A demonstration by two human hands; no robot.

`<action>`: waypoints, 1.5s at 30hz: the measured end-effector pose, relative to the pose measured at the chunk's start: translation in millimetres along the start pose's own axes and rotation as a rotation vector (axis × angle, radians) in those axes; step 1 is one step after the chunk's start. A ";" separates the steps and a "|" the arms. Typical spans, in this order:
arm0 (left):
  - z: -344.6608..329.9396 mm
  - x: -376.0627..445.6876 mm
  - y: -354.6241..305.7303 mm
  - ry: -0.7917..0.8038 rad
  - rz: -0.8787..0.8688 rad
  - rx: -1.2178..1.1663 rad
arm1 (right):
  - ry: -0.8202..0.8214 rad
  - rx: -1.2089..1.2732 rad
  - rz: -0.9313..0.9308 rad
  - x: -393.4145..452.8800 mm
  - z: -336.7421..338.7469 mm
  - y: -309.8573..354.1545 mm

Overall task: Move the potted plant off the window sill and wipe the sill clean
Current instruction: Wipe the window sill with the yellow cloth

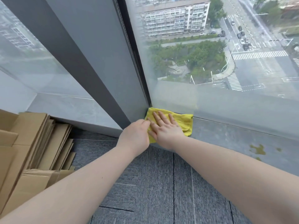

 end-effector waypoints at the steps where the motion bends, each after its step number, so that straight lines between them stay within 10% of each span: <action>1: -2.6 3.0 0.0 0.024 0.012 -0.008 | 0.008 -0.001 -0.003 3.2 1.0 1.2; 19: -58.2 18.4 -127.4 0.138 -0.124 -0.089 | 0.160 -0.065 -0.316 -153.8 5.2 -151.9; 34: -51.9 12.5 -89.6 0.211 -0.088 -0.037 | 0.123 -0.044 -0.219 -109.3 2.0 -111.8; 45: -95.7 20.9 -206.4 0.355 -0.385 0.149 | 0.217 -0.028 -0.522 -262.5 -0.8 -230.8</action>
Point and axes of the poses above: each hand's wrist, its own x-axis towards the middle knuckle, its own z-axis out of the back of the hand, y = z × x, the point moved 7 cm from there along x, towards the middle knuckle
